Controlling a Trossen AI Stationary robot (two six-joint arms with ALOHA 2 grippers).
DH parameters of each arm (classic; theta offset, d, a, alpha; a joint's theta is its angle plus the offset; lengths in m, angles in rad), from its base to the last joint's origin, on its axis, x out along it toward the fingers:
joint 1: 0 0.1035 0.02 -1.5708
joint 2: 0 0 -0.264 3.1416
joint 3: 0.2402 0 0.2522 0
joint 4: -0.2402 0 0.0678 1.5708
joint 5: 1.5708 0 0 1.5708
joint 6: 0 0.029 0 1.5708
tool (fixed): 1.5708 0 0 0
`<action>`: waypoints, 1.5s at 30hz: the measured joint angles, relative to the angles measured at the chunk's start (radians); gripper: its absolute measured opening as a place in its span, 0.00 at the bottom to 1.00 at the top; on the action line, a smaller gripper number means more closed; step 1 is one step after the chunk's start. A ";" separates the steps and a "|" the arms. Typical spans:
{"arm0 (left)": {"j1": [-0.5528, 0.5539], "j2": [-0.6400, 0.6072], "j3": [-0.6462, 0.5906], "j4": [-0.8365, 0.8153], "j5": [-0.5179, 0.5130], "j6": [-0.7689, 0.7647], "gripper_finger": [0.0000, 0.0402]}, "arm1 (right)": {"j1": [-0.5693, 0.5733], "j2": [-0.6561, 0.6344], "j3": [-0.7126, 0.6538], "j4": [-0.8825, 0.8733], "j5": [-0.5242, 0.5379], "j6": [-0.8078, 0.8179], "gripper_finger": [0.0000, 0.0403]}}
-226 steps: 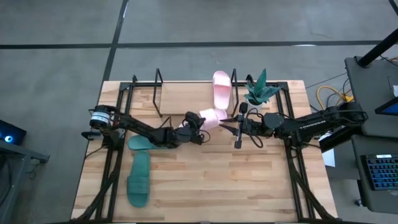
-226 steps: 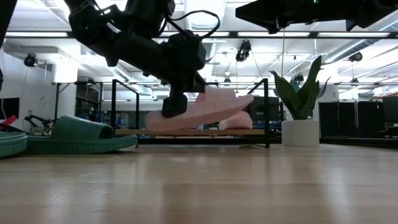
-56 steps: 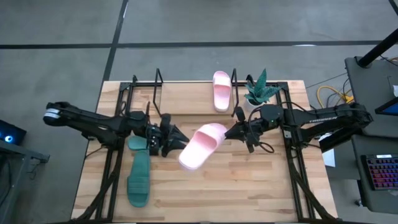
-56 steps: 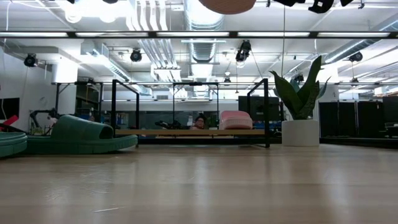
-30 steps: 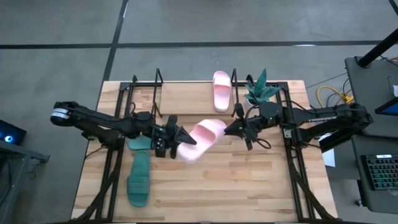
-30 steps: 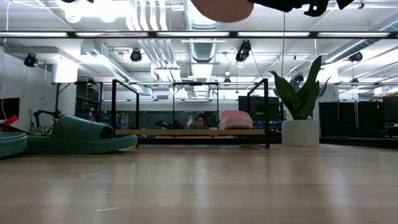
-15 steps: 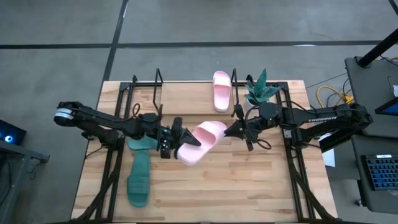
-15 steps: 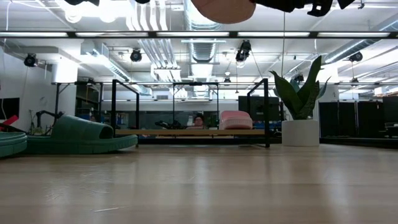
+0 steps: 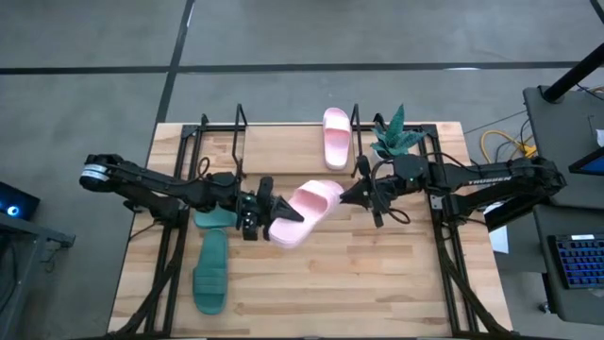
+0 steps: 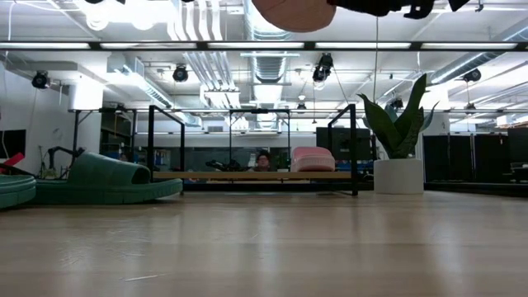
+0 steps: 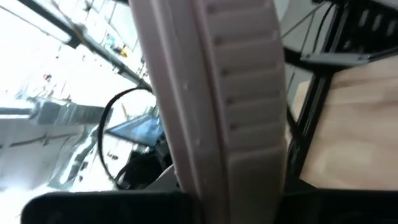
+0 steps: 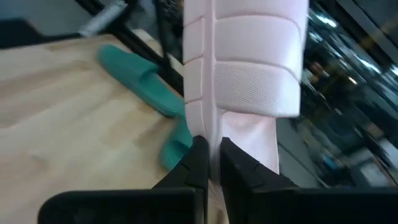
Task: Pick and place slides into the shelf
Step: Put the pink slipper on the shelf
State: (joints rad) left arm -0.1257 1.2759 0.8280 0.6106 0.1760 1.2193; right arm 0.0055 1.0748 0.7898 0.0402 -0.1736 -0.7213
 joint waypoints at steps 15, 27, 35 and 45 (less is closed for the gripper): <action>0.002 -0.152 -0.039 -0.236 -0.411 0.054 0.11 | 0.003 0.000 0.024 -0.031 0.321 0.151 0.39; 0.002 -0.031 -0.045 -0.322 -0.531 0.100 0.11 | 0.003 0.136 0.352 -0.371 0.487 0.406 0.41; 0.002 0.018 -0.021 -0.296 -0.555 0.144 0.11 | 0.003 0.387 0.661 -0.673 0.511 0.433 0.40; 0.002 0.031 -0.011 -0.286 -0.557 0.153 0.11 | 0.003 0.574 0.914 -0.863 0.516 0.406 0.37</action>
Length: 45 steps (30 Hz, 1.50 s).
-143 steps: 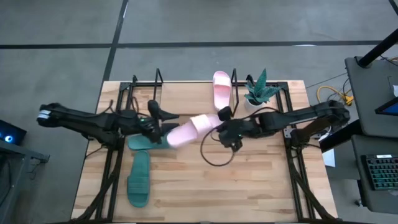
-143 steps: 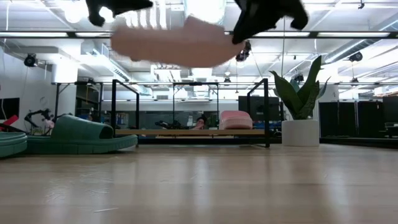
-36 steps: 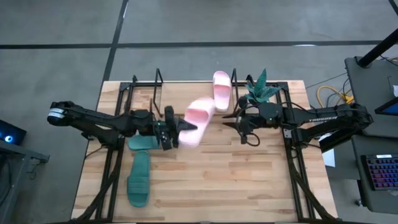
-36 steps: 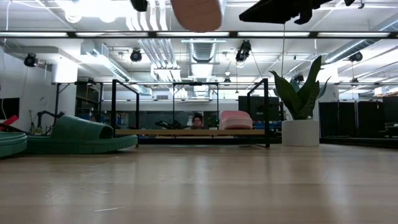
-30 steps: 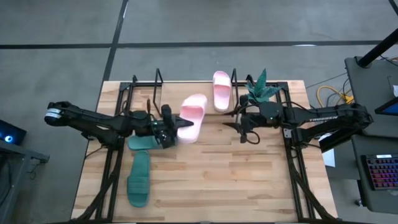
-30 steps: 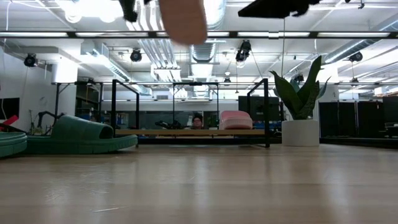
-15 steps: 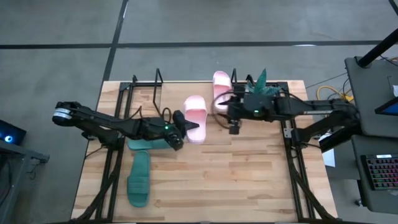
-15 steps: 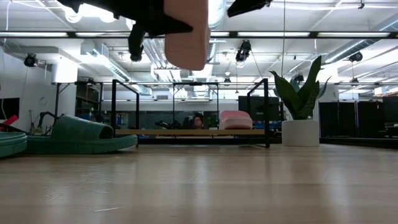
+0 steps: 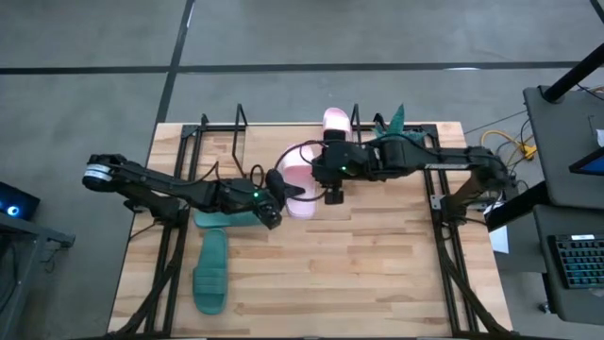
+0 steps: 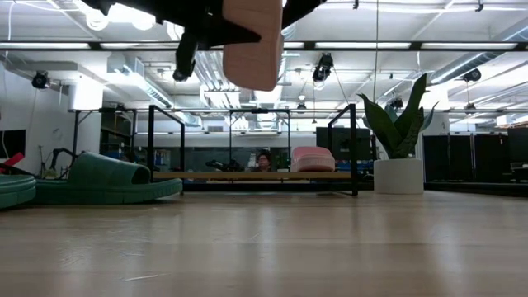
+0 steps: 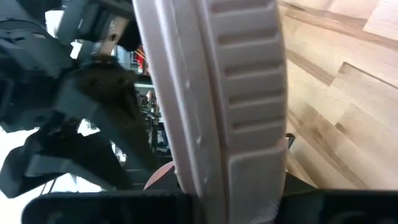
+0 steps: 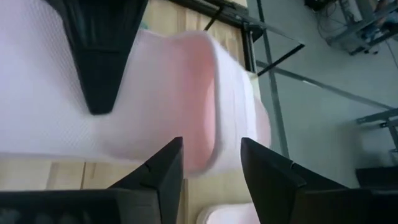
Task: Pick and place slides into the shelf
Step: Put the pink slipper on the shelf
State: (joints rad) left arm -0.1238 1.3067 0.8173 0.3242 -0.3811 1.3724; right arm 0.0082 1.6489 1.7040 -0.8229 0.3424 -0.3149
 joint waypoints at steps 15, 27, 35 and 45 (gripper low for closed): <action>-0.002 0.011 0.009 0.013 0.005 0.029 0.11 | -0.002 0.081 0.089 -0.049 0.127 -0.088 0.34; -0.002 0.011 0.010 0.030 0.007 -0.004 0.13 | -0.002 0.087 0.089 -0.074 0.131 -0.177 0.04; 0.003 -0.016 0.011 0.024 0.054 -0.251 0.45 | -0.015 0.087 0.087 -0.082 0.218 -0.215 0.03; 0.008 -0.123 -0.041 -0.124 0.084 -0.454 0.59 | -0.086 0.087 0.070 -0.050 0.209 -0.266 0.02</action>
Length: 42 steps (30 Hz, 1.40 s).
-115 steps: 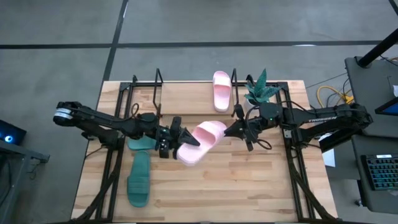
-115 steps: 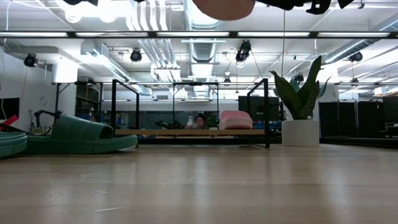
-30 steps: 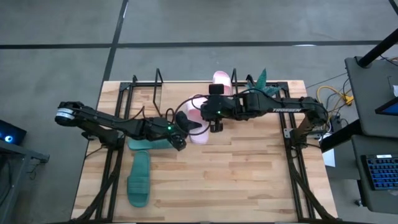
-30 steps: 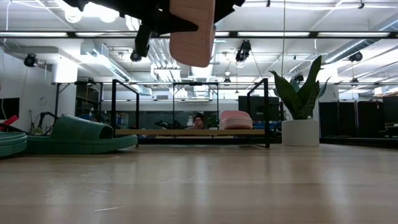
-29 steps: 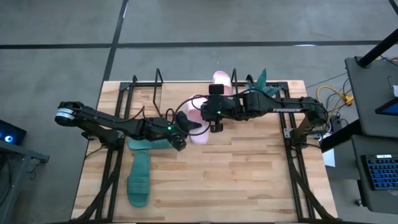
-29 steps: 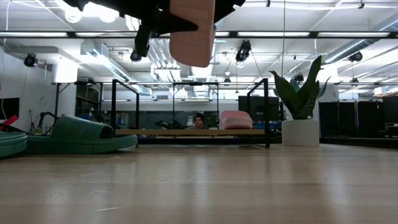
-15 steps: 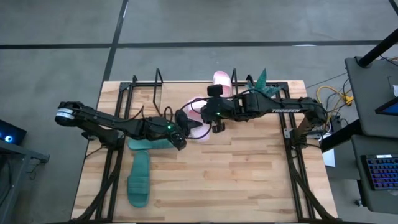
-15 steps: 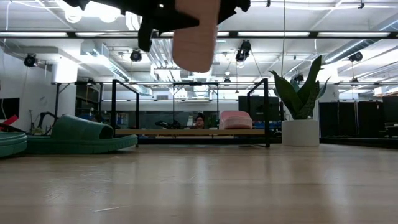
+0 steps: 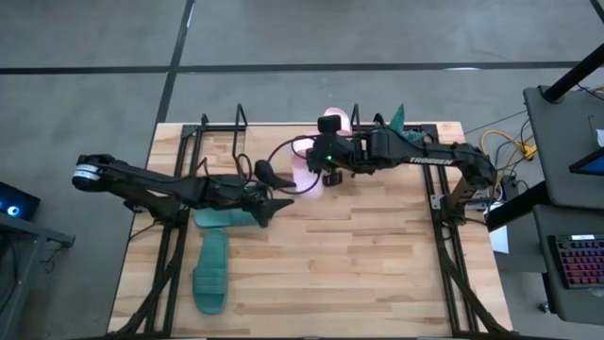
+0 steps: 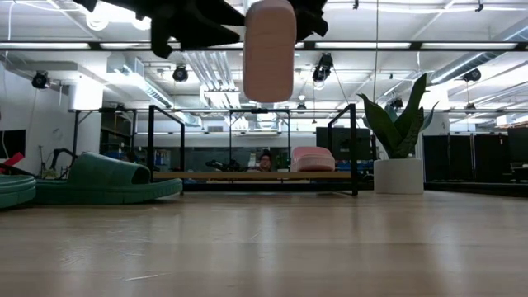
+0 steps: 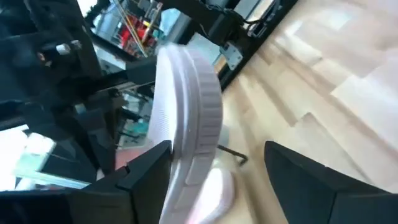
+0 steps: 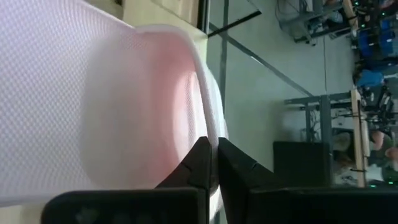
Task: Pick and place slides into the shelf
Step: Put the pink slipper on the shelf
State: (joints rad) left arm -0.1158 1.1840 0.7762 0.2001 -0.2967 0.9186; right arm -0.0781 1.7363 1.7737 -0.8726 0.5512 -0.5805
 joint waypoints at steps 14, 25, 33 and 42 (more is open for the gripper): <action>-0.002 -0.305 -0.138 -0.001 0.131 -0.333 0.60 | -0.113 0.000 -0.160 0.290 0.001 -0.227 0.02; -0.003 -0.447 -0.230 0.041 0.129 -0.390 0.60 | -0.215 0.003 -0.289 0.490 0.001 -0.259 0.02; -0.002 -0.436 -0.244 0.063 0.126 -0.390 0.60 | -0.250 0.003 -0.430 0.695 -0.025 -0.366 0.02; -0.002 -0.422 -0.243 0.083 0.119 -0.385 0.60 | -0.281 0.003 -0.501 0.758 -0.061 -0.392 0.02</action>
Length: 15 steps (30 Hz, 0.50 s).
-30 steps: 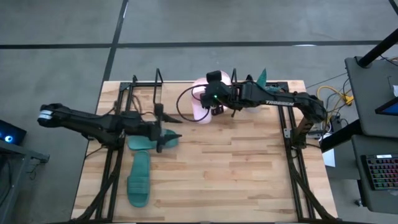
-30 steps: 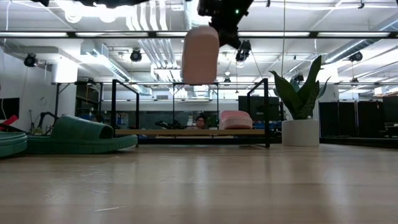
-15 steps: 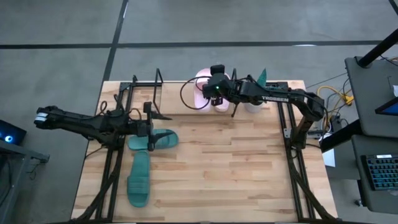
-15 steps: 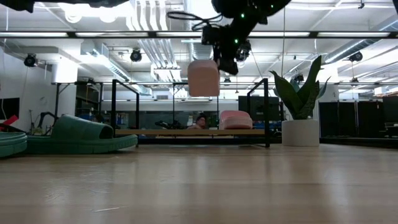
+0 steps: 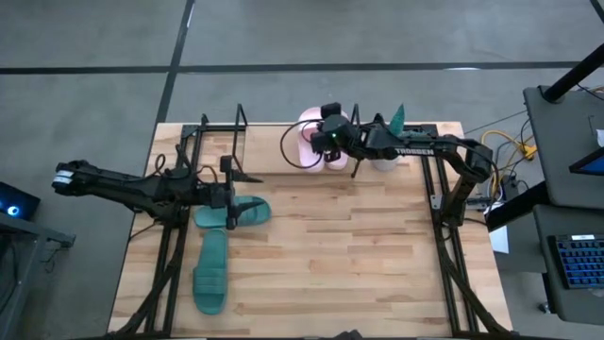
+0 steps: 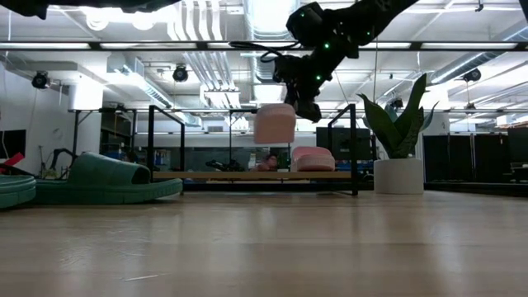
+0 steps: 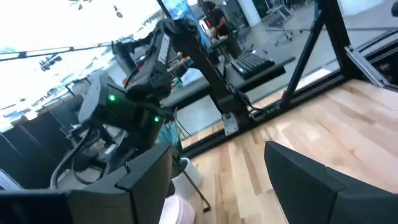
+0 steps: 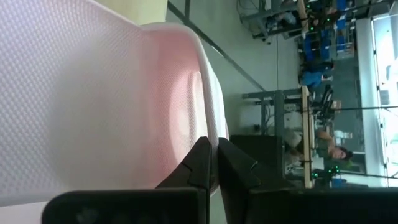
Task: Pick and place slides into the shelf
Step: Put the pink slipper on the shelf
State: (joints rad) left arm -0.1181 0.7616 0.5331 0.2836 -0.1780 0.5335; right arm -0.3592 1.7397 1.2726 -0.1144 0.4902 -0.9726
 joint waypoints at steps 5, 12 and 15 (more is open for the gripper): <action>0.000 -0.007 0.000 -0.002 -0.018 0.005 0.60 | -0.005 0.000 -0.006 0.015 -0.023 0.003 0.02; 0.000 0.003 -0.003 0.003 -0.021 0.004 0.60 | -0.010 0.000 -0.027 0.052 -0.046 -0.006 0.02; 0.000 0.003 -0.011 -0.004 -0.022 0.005 0.60 | -0.011 0.000 -0.052 0.099 -0.045 -0.015 0.02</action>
State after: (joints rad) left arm -0.1181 0.7643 0.5224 0.2794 -0.2005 0.5381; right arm -0.3701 1.7398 1.2202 -0.0155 0.4456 -0.9875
